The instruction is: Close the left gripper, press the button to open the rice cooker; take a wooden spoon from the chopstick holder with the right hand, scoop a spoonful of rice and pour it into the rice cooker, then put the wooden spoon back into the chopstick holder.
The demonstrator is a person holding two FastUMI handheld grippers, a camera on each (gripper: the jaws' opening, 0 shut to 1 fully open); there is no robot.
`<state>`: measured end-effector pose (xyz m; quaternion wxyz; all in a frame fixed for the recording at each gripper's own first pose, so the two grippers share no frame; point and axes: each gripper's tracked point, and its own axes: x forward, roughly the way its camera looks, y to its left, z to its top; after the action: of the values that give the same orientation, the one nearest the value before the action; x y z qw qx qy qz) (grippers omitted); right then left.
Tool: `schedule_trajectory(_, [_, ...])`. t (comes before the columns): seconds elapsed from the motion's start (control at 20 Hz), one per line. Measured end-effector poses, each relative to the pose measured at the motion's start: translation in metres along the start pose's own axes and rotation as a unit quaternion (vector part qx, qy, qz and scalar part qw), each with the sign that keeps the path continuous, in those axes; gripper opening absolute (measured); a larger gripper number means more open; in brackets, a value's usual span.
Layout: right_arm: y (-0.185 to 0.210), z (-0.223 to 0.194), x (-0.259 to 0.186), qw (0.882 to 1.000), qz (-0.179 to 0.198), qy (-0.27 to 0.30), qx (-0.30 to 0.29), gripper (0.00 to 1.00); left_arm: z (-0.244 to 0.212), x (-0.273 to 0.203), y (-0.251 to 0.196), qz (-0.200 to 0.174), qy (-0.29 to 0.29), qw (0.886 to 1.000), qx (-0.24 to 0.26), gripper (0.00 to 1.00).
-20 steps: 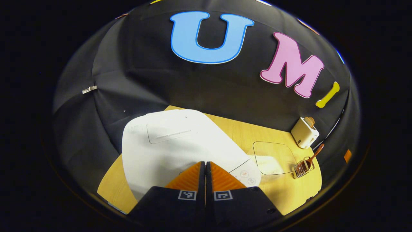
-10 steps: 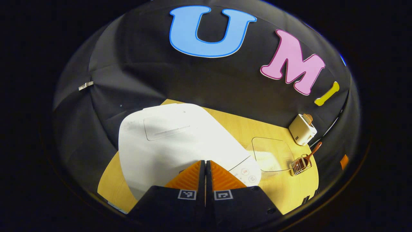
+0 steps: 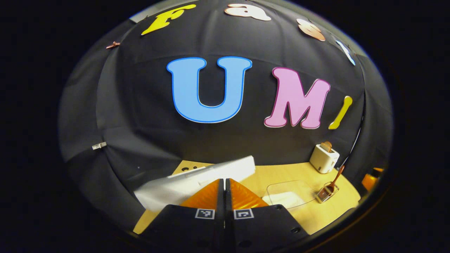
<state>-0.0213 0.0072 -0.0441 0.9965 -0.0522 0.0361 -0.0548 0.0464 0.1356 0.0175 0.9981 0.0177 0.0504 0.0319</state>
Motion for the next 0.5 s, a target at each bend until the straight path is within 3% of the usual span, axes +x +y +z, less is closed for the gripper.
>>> schedule_trajectory(0.5, [-0.055,-0.011,0.055,0.999,0.035,0.029,0.027,0.97,-0.024,-0.037,-0.033,0.042,-0.002,0.999,-0.015,0.05])
